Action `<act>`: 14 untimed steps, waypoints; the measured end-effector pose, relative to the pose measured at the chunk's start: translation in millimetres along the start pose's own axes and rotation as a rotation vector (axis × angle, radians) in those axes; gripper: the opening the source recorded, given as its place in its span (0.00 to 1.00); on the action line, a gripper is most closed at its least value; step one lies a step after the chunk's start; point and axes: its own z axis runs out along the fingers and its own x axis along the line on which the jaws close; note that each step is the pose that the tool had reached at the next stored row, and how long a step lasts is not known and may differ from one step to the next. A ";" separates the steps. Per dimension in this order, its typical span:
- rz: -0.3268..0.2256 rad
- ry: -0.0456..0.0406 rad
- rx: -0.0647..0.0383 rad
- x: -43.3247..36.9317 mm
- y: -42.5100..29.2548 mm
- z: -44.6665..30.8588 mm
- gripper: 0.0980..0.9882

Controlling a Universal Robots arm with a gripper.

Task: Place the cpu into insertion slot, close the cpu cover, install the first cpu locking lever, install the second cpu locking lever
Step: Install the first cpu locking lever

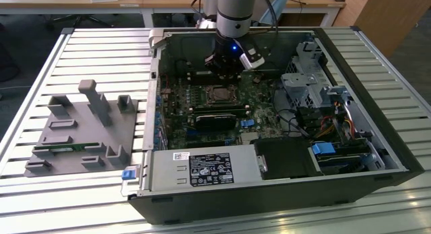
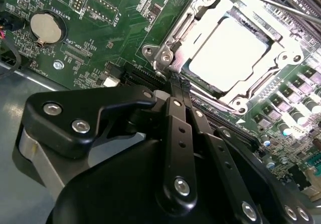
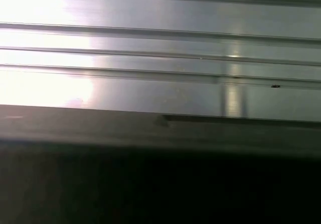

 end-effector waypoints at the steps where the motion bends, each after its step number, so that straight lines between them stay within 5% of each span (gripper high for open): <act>1: 0.000 -0.0003 0.000 -0.1 0.1 -0.3 0.01; 6: 0.000 -0.0002 0.000 0.0 0.4 -7.3 0.01; 14: 0.001 -0.0002 0.000 -0.1 -1.6 -7.9 0.01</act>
